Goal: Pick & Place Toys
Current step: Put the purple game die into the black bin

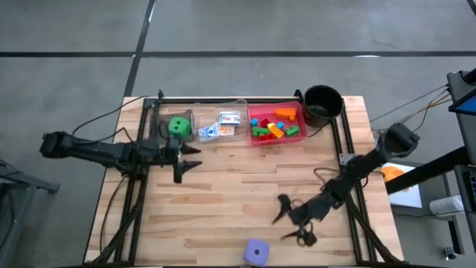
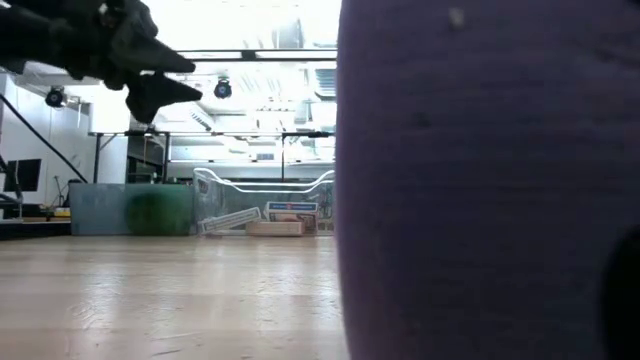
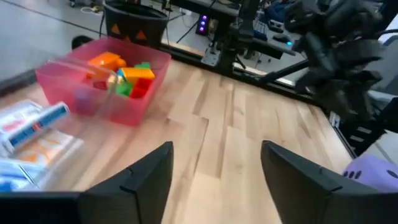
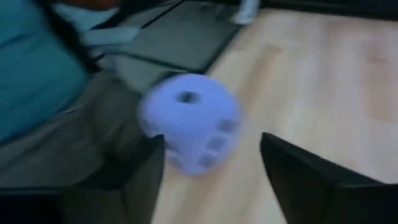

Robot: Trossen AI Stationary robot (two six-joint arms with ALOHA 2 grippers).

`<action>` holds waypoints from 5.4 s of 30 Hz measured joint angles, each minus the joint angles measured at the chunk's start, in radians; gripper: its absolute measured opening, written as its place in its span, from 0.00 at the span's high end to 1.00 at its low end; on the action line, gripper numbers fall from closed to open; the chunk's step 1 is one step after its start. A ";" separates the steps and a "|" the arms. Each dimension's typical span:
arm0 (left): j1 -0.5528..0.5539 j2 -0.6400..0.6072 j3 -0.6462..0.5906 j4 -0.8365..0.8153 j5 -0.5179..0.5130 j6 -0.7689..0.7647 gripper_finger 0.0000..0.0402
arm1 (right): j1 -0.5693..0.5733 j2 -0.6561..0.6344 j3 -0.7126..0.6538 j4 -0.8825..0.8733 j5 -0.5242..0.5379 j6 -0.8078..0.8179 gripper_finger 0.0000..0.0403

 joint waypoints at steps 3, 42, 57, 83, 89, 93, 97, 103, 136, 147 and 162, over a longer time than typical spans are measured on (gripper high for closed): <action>-0.062 0.000 -0.047 0.058 -0.057 -0.029 0.45 | 0.018 0.071 0.122 -0.100 -0.099 0.000 0.54; -0.149 0.074 -0.172 0.320 -0.031 0.010 0.54 | -0.206 0.093 0.372 -0.464 0.042 -0.254 0.96; -0.315 0.612 0.173 0.270 -0.058 0.263 0.54 | -0.187 0.001 -0.160 0.440 -0.131 -0.195 0.96; -0.409 1.223 1.177 -0.773 0.138 0.429 0.02 | -0.183 -0.125 -0.270 0.349 -0.113 -0.074 0.96; -0.418 1.234 1.204 -0.775 0.171 0.419 0.01 | -0.181 -0.119 -0.270 0.347 -0.113 -0.065 0.96; -0.423 1.238 1.197 -0.701 0.188 0.426 0.01 | -0.182 -0.120 -0.270 0.345 -0.113 -0.065 0.96; -0.426 1.261 1.200 -0.660 0.213 0.442 0.00 | -0.182 -0.122 -0.270 0.343 -0.113 -0.066 0.96; -0.431 1.306 1.218 -0.621 0.223 0.498 0.00 | -0.182 -0.123 -0.269 0.338 -0.113 -0.066 0.96; -0.327 1.489 1.247 -0.523 0.477 0.571 0.03 | -0.182 -0.122 -0.267 0.334 -0.110 -0.065 0.96; -0.324 1.487 1.246 -0.515 0.466 0.534 0.20 | -0.182 -0.122 -0.267 0.333 -0.110 -0.064 0.96; -0.327 1.368 1.237 -0.719 0.201 0.490 0.21 | -0.179 -0.122 -0.267 0.326 -0.110 -0.064 0.96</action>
